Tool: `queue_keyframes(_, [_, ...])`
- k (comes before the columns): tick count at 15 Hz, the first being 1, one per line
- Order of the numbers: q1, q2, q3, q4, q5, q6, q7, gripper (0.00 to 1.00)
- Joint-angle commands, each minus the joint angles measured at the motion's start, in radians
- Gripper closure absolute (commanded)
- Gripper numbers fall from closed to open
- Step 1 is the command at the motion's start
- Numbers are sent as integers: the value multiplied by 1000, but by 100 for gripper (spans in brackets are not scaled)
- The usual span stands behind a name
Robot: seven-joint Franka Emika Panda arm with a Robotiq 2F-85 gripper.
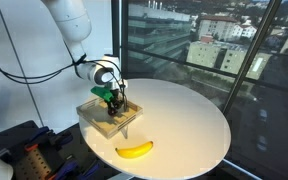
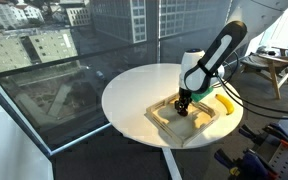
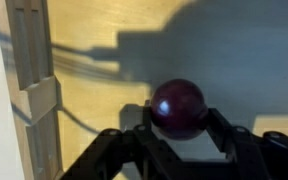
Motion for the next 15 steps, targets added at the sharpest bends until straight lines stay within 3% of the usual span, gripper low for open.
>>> queue_keyframes(1, [-3,-37,4,3,-6,-58,-10,67])
queue_keyframes(15, [5,-146,-2,-19,-18,-154,0,67])
